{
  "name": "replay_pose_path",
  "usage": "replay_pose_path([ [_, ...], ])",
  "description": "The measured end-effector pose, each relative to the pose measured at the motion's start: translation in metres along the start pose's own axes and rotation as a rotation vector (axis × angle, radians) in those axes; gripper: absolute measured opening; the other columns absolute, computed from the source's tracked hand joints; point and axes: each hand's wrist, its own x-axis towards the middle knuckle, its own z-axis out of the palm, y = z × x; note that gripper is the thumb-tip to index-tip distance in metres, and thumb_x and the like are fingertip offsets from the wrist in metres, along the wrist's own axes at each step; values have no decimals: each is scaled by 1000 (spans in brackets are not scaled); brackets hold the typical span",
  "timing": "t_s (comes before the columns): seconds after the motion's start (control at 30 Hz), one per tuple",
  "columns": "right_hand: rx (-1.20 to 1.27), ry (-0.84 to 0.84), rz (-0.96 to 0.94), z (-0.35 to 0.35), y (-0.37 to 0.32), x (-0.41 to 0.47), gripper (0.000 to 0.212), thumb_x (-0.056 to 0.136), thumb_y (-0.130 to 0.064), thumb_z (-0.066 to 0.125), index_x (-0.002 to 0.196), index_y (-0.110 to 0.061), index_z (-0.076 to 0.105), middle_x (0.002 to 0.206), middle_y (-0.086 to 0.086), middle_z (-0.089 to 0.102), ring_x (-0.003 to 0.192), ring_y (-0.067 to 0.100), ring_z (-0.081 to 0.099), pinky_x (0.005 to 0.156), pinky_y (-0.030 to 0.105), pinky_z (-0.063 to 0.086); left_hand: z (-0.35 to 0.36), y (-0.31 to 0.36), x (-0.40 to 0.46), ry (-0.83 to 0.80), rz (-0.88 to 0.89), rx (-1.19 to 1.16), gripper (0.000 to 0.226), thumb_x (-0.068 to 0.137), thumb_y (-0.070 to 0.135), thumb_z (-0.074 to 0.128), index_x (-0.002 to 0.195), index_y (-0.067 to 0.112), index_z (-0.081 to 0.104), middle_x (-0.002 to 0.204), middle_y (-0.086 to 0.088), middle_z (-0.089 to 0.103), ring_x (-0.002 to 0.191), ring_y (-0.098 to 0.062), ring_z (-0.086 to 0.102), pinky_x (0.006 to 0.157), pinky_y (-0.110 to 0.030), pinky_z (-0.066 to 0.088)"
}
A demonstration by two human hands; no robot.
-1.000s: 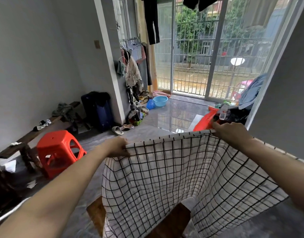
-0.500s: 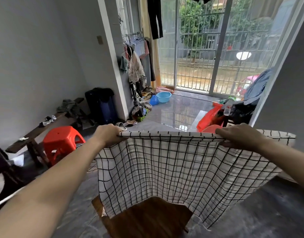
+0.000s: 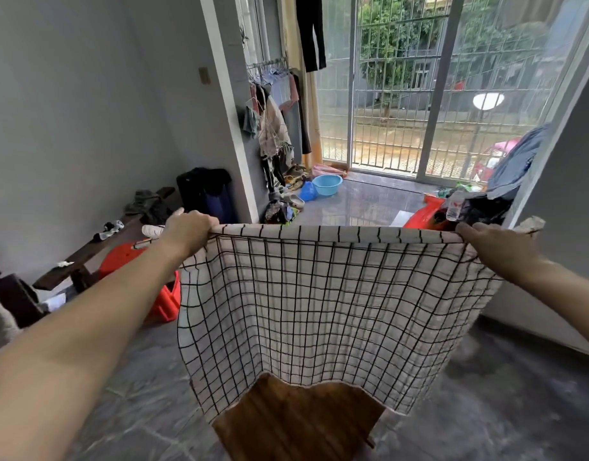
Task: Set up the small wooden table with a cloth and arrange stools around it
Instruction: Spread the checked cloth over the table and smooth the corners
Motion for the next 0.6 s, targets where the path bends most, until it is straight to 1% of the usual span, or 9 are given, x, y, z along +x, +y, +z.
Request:
replay_pose_path([
  [0.03,8,-11,3,-1,-1,0,54,89,-3,48,126,-33,23,87,2,44,76,26,56,55,33,36,-1,0,-2,-40,-41,-76,14,93,24,49,94,28,63,105,-6,68,101,-30,65,83,-39,44],
  [0.1,-9,23,4,1,-2,0,53,88,-4,51,121,-32,20,83,0,37,70,25,52,54,32,33,2,-3,-6,-63,-32,-135,8,93,26,49,92,26,56,102,-8,67,97,-33,65,70,-37,42],
  [0.2,-37,6,16,5,1,-2,35,88,-6,57,116,-22,42,80,0,41,79,27,61,59,33,38,7,-12,-15,-45,137,-174,18,91,42,55,93,24,51,101,-3,67,97,-28,65,67,-35,46],
  [0.23,-25,21,18,8,1,-4,25,87,-8,61,108,-17,52,78,2,45,79,29,62,61,35,42,8,-15,-19,-51,200,-177,23,88,45,58,95,24,51,101,-1,67,98,-26,65,71,-35,46],
  [0.3,-19,36,31,14,0,-7,13,84,-13,66,95,-13,60,78,3,53,79,29,64,67,40,49,9,-16,-26,-95,265,-177,26,84,43,61,98,24,52,104,2,66,101,-24,64,77,-34,42],
  [0.37,-68,-26,46,20,0,-8,16,87,-22,62,102,-18,61,87,-1,60,85,24,67,74,37,50,13,-15,-30,-126,263,-155,25,85,37,58,104,22,53,109,3,66,104,-22,63,81,-34,41],
  [0.43,-58,-95,88,25,1,-8,25,89,-22,55,115,-23,56,96,-1,65,87,24,68,72,35,51,18,-16,-33,-160,220,-120,24,83,23,52,106,20,53,113,2,65,107,-22,62,83,-34,43],
  [0.53,4,-145,135,32,-2,-7,29,90,-17,47,118,-24,49,103,3,67,89,29,68,69,40,55,23,-19,-38,-251,152,-135,13,82,16,48,94,23,48,107,0,63,102,-25,62,72,-33,45],
  [0.6,-11,-165,122,34,-4,-5,31,90,-16,47,120,-24,50,105,2,66,90,30,68,68,39,54,26,-20,-41,-276,141,-127,6,87,19,47,88,25,48,102,1,60,97,-25,61,72,-35,48],
])
